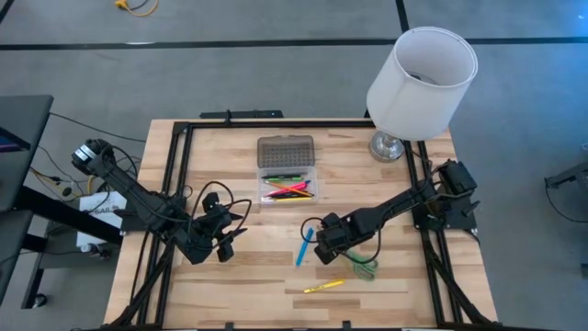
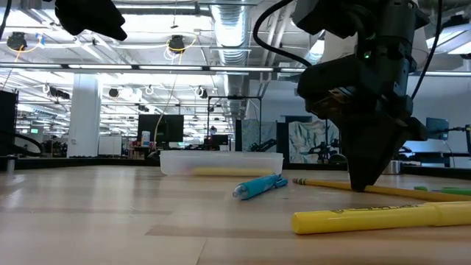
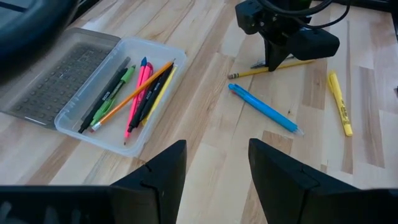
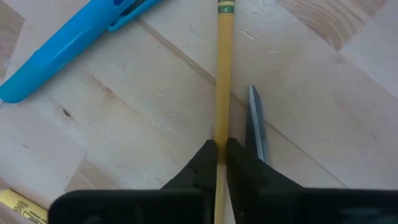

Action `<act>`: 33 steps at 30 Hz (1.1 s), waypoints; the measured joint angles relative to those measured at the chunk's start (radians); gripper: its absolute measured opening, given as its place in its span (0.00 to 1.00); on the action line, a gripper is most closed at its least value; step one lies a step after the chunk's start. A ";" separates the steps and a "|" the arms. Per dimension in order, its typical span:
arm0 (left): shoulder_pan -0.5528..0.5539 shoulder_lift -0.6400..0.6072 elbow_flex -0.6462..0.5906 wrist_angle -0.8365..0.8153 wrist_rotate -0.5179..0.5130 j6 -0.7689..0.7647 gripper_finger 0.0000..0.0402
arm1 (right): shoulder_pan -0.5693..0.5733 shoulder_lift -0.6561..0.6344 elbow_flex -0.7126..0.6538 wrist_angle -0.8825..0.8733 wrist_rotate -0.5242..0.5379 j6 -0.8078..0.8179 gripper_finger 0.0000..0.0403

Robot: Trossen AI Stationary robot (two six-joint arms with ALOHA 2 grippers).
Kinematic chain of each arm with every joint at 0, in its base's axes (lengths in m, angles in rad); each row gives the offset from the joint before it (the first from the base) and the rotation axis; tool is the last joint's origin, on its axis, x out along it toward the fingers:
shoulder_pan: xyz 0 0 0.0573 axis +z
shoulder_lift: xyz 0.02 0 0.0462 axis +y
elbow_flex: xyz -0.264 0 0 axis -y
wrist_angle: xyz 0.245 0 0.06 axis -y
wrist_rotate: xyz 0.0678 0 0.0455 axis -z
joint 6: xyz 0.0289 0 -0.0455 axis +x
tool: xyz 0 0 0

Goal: Pick & place school supplies into a supply box
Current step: Put the yellow pencil into the supply box

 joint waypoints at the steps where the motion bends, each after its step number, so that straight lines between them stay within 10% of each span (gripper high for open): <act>1: 0.000 0.000 0.000 0.000 0.000 0.000 0.42 | 0.000 0.000 0.000 -0.001 0.001 0.000 0.03; 33: 0.000 0.000 0.000 -0.017 0.000 0.000 0.42 | 0.000 0.000 0.005 -0.010 0.009 -0.019 0.00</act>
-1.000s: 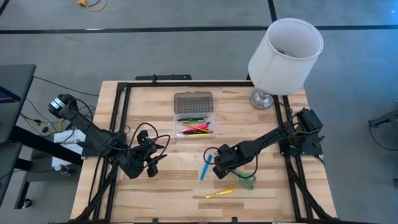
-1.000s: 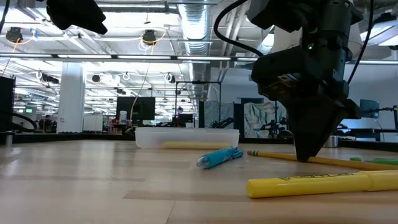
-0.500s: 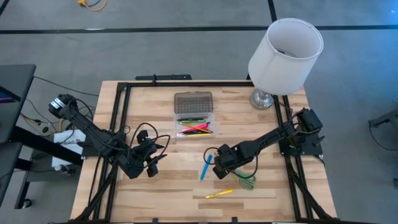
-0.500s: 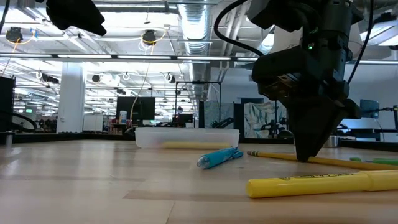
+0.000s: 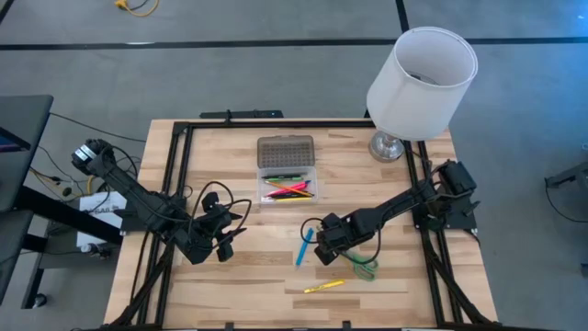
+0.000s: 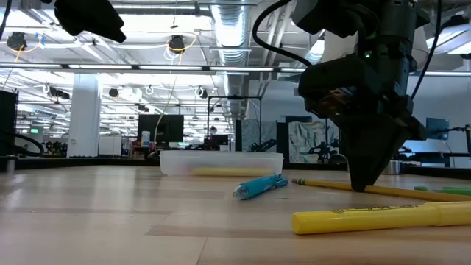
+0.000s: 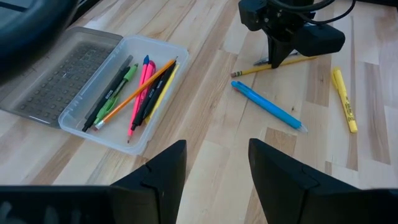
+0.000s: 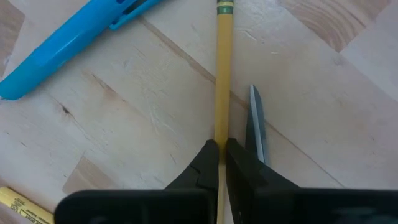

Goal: Pick & place school supplies into a supply box
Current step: Put the yellow pencil into the supply box

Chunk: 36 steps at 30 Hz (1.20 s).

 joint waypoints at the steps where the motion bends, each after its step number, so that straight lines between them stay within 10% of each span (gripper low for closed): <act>1: 0.000 0.000 0.000 0.000 0.000 0.000 0.42 | 0.000 0.001 0.007 -0.008 0.000 -0.003 0.00; 36: 0.000 0.000 0.000 -0.039 0.000 0.006 0.42 | -0.090 0.002 0.309 -0.217 0.024 -0.324 0.00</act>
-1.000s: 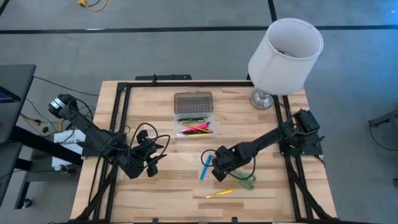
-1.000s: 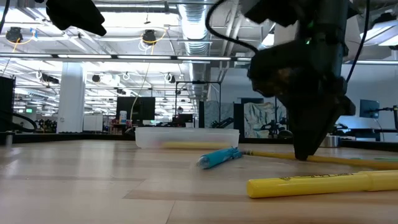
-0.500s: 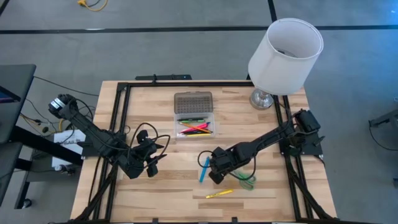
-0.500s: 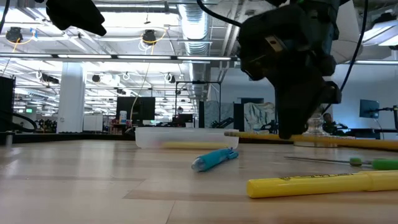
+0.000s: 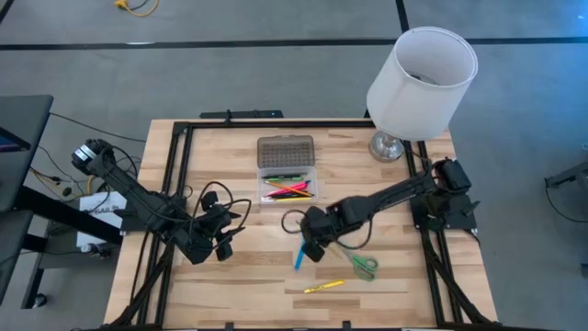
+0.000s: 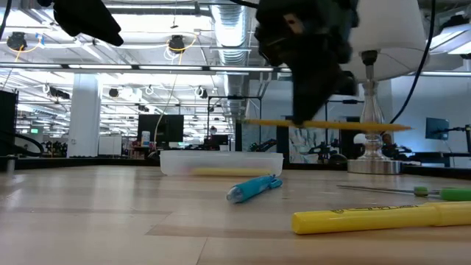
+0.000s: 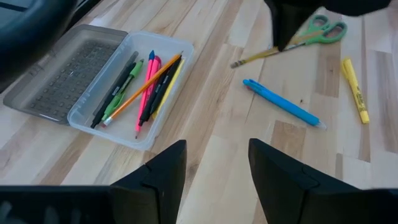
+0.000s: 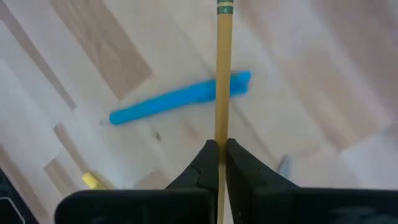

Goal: Pick & place school supplies into a supply box
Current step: Put the yellow pencil into the supply box

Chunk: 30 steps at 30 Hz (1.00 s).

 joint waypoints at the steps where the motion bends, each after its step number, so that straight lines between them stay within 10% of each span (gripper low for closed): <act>1: 0.000 0.000 0.000 -0.001 0.000 -0.001 0.42 | -0.017 0.000 0.012 -0.007 0.001 -0.029 0.00; 30: 0.000 0.000 0.000 -0.005 -0.081 -0.084 0.42 | -0.441 0.048 0.085 0.295 0.076 -0.658 0.00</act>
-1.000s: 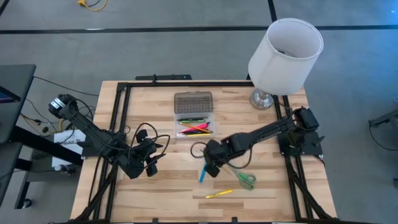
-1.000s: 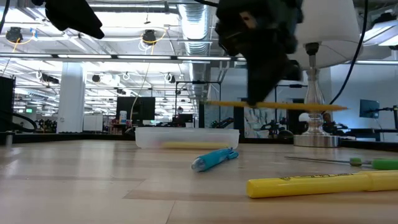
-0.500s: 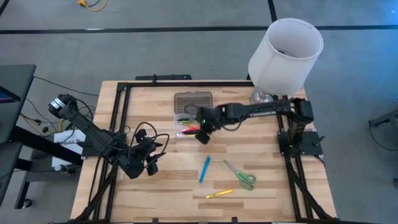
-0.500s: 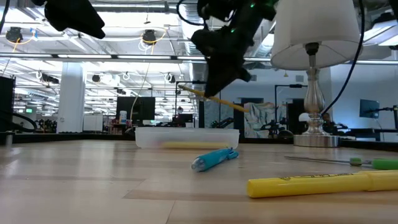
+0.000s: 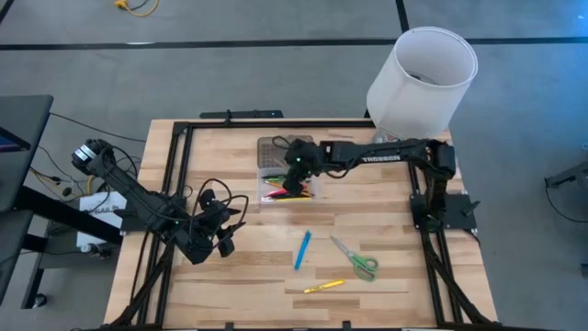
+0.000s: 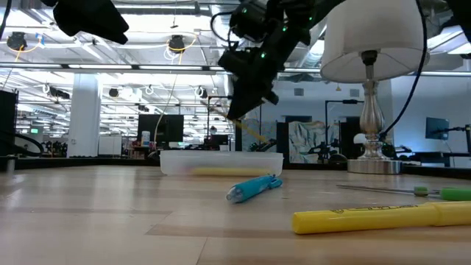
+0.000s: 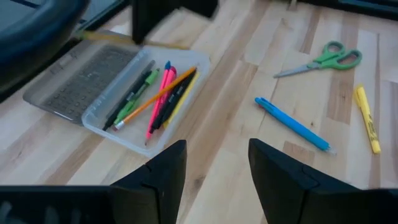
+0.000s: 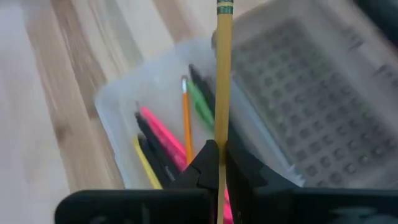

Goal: Pick & place school supplies into a supply box
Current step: Put the yellow pencil into the supply box

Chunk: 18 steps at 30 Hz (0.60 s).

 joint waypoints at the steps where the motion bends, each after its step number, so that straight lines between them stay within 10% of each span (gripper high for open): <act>1: 0.000 0.000 0.000 0.000 -0.005 -0.002 0.42 | 0.004 0.017 0.000 0.006 -0.001 -0.010 0.00; 18: 0.001 0.000 0.000 -0.010 -0.014 -0.033 0.42 | 0.020 0.086 0.010 -0.034 -0.059 -0.091 0.08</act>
